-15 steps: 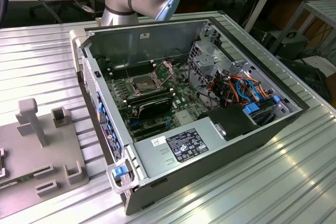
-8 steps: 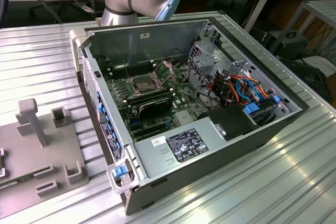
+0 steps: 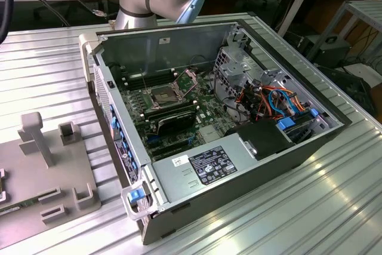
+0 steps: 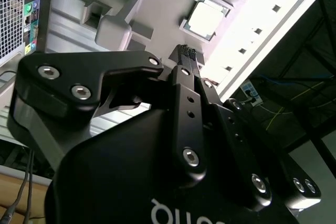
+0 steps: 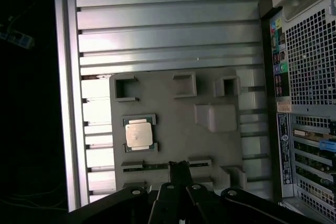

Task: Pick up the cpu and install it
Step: 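Reach for the cpu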

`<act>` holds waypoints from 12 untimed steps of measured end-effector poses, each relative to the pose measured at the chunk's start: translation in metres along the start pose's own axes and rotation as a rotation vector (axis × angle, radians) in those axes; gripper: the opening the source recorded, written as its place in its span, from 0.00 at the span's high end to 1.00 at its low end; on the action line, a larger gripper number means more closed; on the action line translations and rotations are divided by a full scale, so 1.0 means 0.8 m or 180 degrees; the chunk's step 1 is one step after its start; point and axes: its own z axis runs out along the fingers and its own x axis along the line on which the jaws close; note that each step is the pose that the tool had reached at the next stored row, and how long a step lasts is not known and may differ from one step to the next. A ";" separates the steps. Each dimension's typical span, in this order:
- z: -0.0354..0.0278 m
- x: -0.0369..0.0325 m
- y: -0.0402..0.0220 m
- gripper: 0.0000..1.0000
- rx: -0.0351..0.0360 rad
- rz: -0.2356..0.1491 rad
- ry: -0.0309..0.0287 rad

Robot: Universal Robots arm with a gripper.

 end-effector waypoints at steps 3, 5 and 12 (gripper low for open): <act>0.0034 0.0001 -0.0001 0.89 0.0000 0.0000 0.0000; 0.0058 0.0001 -0.0003 0.89 0.0000 0.0000 0.0000; 0.0143 0.0020 -0.0008 0.89 0.0001 0.0000 0.0000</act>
